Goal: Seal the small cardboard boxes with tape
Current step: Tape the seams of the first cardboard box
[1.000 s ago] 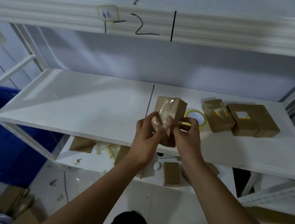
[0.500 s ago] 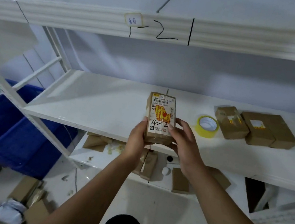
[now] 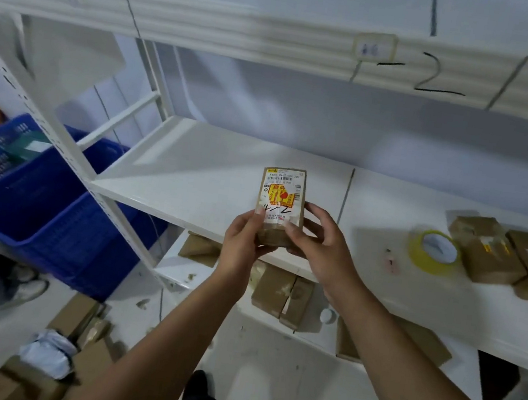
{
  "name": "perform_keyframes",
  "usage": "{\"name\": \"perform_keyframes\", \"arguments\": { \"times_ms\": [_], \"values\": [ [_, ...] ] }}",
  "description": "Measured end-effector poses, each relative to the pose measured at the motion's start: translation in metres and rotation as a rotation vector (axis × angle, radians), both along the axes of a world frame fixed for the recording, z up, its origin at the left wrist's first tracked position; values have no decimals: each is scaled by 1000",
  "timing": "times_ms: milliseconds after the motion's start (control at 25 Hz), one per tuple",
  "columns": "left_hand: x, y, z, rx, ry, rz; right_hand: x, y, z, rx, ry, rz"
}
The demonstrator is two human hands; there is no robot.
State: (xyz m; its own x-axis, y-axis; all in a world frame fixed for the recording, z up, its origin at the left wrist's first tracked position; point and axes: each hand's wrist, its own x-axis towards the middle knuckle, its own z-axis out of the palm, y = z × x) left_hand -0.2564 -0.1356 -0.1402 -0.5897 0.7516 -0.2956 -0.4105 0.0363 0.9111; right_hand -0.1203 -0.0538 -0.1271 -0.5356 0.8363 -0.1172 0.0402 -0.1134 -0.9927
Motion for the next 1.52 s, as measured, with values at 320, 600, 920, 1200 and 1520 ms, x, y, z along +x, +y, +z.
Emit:
{"name": "perform_keyframes", "arguments": {
  "times_ms": [320,600,920,1200,1520],
  "values": [
    [-147,16,-11,86,-20,-53,-153,14,1,-22,-69,-90],
    [-276,46,-25,-45,67,1,-287,32,-14,-118,-120,-93],
    [-384,70,-52,-233,360,15,-414,73,-52,-142,-273,-88],
    [-453,93,-83,-309,389,50,-481,94,-84,-195,-311,-103],
    [-493,120,-99,-352,455,25,-517,107,-88,-97,-380,-105]
  ]
}}
